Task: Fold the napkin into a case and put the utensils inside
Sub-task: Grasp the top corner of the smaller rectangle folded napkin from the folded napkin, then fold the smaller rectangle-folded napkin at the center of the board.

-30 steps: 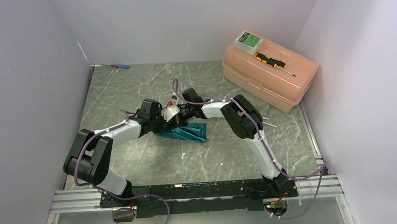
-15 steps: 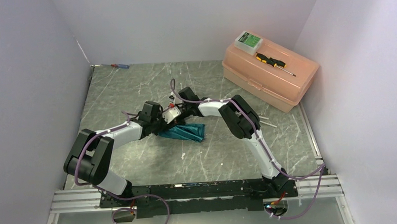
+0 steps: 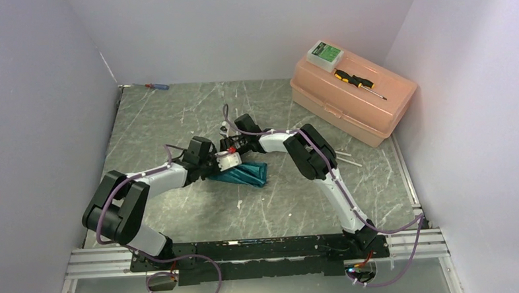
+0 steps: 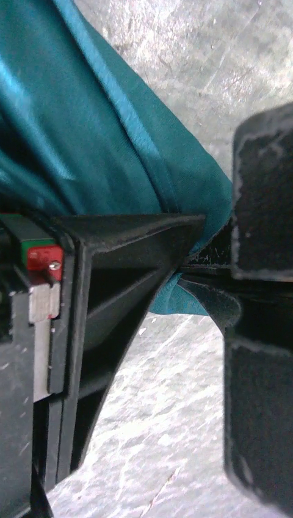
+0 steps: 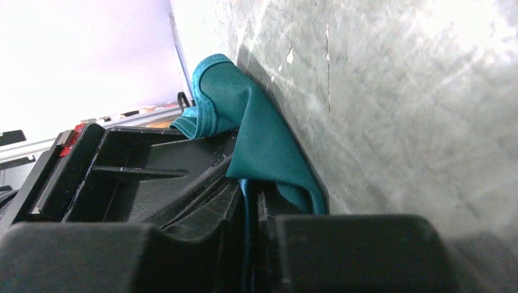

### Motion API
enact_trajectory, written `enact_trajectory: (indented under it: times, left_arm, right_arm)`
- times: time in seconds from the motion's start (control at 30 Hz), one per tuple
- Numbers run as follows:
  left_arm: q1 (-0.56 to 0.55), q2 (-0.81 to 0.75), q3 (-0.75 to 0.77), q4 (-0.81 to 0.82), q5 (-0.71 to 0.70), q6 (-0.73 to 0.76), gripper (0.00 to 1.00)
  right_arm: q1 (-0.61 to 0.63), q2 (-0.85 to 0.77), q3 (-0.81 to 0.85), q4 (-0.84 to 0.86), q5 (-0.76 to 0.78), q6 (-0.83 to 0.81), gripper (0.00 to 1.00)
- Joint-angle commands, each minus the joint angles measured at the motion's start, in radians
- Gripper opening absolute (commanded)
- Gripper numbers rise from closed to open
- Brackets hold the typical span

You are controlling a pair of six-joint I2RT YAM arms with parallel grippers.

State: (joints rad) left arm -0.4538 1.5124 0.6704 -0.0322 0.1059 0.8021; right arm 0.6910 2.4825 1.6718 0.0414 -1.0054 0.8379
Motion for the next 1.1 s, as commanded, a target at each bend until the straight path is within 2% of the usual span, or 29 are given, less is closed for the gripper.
enact_trajectory:
  times: [0.0, 0.1, 0.33, 0.43, 0.5, 0.7, 0.83, 0.9, 1.07]
  left_arm:
    - [-0.041, 0.052, -0.057, -0.066, 0.017, 0.106, 0.03]
    - [-0.043, 0.071, -0.064, -0.072, -0.015, 0.093, 0.03]
    - [-0.045, 0.127, 0.02, -0.178, -0.024, 0.038, 0.02]
    - [-0.045, 0.164, 0.057, -0.224, -0.02, 0.006, 0.03]
    - [-0.044, 0.178, 0.065, -0.229, -0.016, -0.008, 0.03]
    - [-0.045, 0.216, 0.087, -0.257, 0.005, -0.036, 0.03]
    - [-0.045, 0.237, 0.109, -0.276, 0.004, -0.042, 0.03]
    - [-0.045, 0.236, 0.107, -0.266, -0.004, -0.043, 0.03]
    - [-0.043, 0.227, 0.096, -0.248, -0.009, -0.053, 0.03]
  right_arm:
    - [-0.029, -0.032, -0.077, 0.038, 0.046, -0.01, 0.22]
    - [-0.058, -0.105, -0.144, 0.106, 0.041, 0.007, 0.34]
    - [-0.169, -0.321, -0.302, 0.065, 0.102, -0.138, 0.6]
    - [-0.218, -0.475, -0.487, 0.147, 0.164, -0.203, 0.7]
    - [-0.228, -0.605, -0.595, 0.15, 0.271, -0.3, 0.77]
    - [-0.213, -0.843, -0.859, 0.218, 0.439, -0.423, 0.79]
    - [-0.13, -0.974, -1.004, 0.259, 0.552, -0.502, 0.79]
    - [-0.072, -1.009, -1.046, 0.266, 0.624, -0.534, 0.79]
    - [-0.03, -1.004, -1.085, 0.361, 0.687, -0.538, 0.77]
